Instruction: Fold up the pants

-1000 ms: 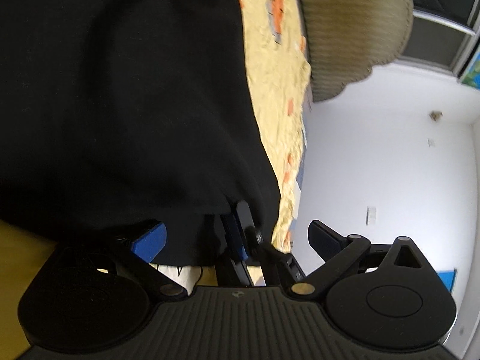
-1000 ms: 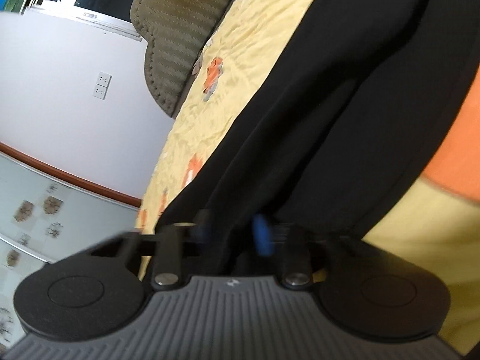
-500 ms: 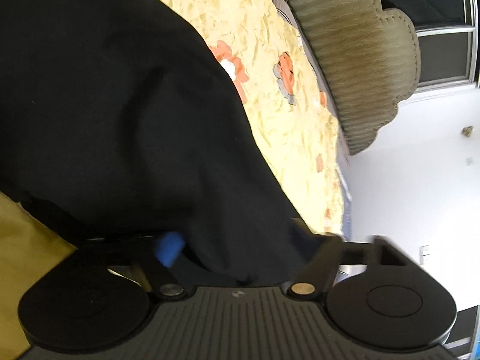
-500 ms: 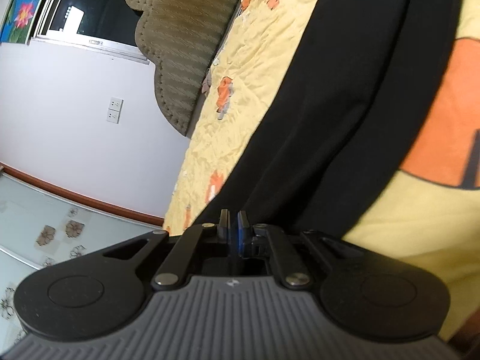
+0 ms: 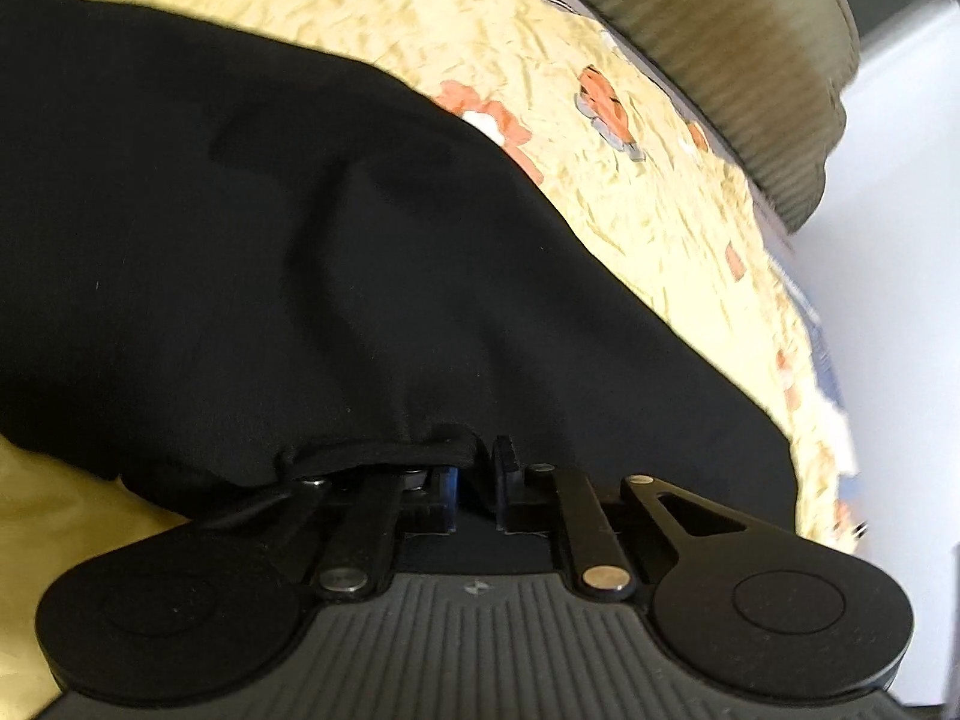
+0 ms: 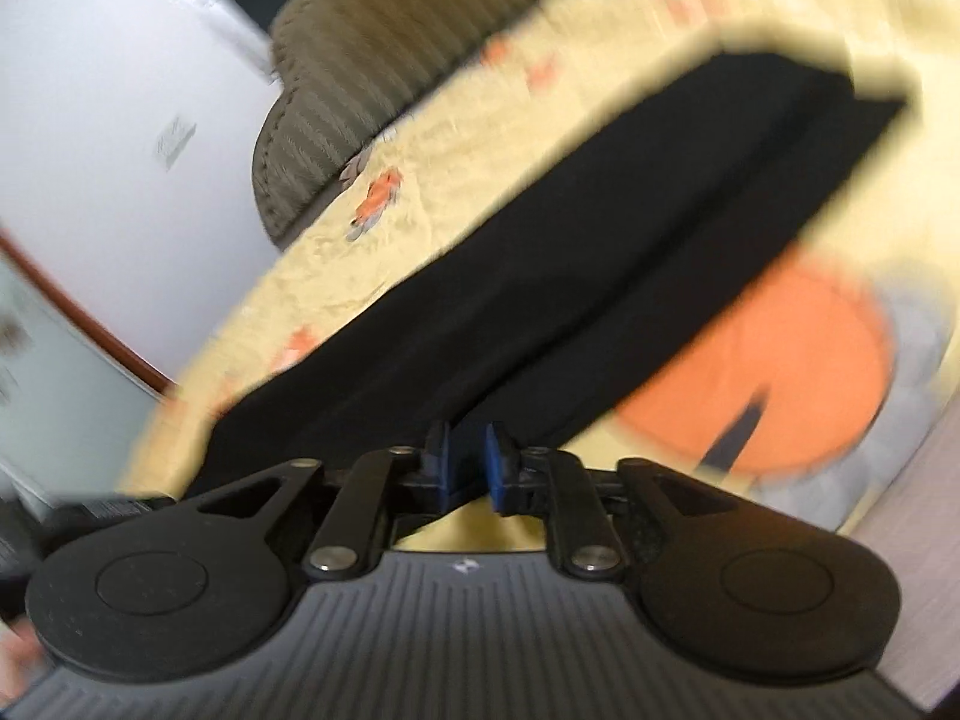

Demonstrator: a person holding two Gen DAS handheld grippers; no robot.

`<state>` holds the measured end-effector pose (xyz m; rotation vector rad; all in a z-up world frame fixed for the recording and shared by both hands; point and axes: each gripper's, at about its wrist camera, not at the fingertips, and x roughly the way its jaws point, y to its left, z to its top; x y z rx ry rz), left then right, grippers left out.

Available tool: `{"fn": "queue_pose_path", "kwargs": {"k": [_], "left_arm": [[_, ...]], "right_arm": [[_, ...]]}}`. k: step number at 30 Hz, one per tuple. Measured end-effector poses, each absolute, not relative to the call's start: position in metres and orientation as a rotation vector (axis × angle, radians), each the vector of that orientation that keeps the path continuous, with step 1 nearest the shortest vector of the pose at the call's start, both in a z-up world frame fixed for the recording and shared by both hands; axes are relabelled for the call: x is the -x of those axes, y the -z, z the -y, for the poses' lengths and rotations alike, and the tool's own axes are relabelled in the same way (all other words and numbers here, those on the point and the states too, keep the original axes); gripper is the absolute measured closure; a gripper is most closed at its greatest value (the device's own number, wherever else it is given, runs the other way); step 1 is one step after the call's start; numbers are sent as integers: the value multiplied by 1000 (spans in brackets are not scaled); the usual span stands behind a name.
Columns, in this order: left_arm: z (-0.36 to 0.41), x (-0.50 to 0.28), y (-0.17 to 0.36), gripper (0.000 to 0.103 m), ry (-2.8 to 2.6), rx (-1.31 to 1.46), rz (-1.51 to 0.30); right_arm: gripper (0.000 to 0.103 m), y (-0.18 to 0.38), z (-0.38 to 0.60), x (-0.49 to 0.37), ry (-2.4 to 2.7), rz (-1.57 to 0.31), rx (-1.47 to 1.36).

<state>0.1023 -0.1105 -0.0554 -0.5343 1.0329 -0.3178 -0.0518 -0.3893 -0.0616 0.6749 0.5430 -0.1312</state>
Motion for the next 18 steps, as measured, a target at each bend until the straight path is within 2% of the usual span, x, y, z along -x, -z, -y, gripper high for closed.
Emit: {"fn": "queue_pose_path", "kwargs": {"k": [3,4,5,6,7,10,13,15,16,18], "left_arm": [[120,-97,47,95,304,419,-996],[122,-95,45,95,302,383,-981],[122,-92,43,95,305,358,-970],[124,-90,41,95,309,333,-960],[128,-89,39,95,312,315,-954],[133,-85,37,95,326,279,-942],[131,-82,37,96,337,270,-948],[127,-87,40,96,342,274,-956],[124,-88,43,96,343,271,-956],[122,-88,42,96,341,270,-954]], "right_arm": [[63,42,373,54,212,-496,-343],[53,37,369,56,236,-470,-248],[48,34,367,59,258,-440,-159],[38,32,365,62,280,-412,-71],[33,30,364,64,301,-390,16],[33,30,362,63,357,-383,245],[37,35,355,57,348,-386,446],[50,39,346,56,290,-403,541],[60,41,342,53,261,-418,594],[65,46,331,49,215,-431,675]]}}
